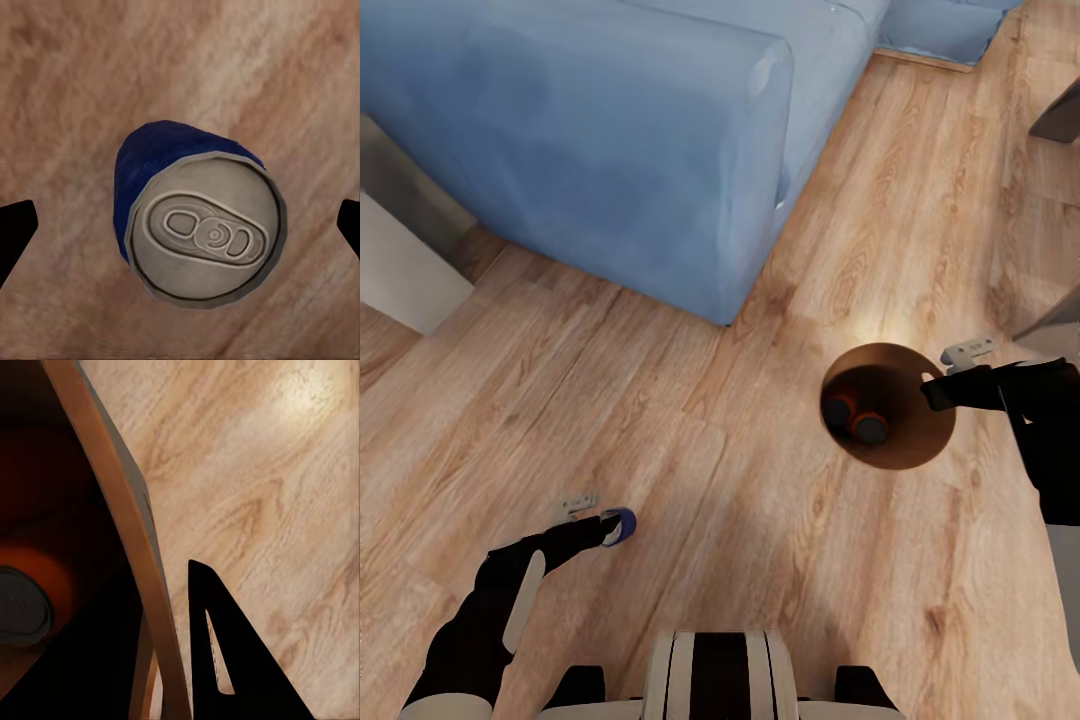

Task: Put the three can of soda from the living room inside the tash can in the kitchen.

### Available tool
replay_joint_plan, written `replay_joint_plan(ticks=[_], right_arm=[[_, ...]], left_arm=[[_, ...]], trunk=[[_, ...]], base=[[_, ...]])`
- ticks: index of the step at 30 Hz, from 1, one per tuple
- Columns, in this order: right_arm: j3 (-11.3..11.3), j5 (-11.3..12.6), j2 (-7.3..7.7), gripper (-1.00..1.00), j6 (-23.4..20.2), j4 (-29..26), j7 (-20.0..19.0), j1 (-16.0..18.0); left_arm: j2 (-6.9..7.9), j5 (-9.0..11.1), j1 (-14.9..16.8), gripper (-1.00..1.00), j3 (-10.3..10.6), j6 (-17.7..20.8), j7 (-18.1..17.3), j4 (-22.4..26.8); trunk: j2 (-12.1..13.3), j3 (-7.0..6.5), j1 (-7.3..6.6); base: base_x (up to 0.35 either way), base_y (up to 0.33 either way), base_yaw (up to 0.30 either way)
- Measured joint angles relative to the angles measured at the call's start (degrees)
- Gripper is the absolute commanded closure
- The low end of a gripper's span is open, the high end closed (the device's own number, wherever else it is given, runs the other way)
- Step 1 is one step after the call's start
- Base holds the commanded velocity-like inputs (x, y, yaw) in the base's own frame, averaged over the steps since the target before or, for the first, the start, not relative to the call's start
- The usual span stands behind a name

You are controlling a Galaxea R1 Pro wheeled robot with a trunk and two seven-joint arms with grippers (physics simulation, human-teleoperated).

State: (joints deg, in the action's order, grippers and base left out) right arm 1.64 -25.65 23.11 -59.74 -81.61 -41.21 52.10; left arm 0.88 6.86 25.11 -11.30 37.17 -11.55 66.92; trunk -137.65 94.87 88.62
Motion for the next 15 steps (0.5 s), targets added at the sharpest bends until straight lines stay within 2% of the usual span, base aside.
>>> replay_joint_plan(ticks=[5,15], right_arm=[[0.0,-0.3,-0.06,1.00,-0.1,0.0,0.0,0.0],[0.1,-0.5,-0.08,1.00,0.0,0.0,0.0,0.0]], left_arm=[[0.00,0.0,0.0,-1.00,0.0,-0.1,-0.1,0.2],[-0.03,0.0,-0.1,-1.00,0.0,-0.1,-0.2,0.4]], trunk=[[0.0,0.00,0.00],[0.0,0.00,0.00]], base=[[-0.103,-0.023,0.000],[-0.013,-0.003,0.000]])
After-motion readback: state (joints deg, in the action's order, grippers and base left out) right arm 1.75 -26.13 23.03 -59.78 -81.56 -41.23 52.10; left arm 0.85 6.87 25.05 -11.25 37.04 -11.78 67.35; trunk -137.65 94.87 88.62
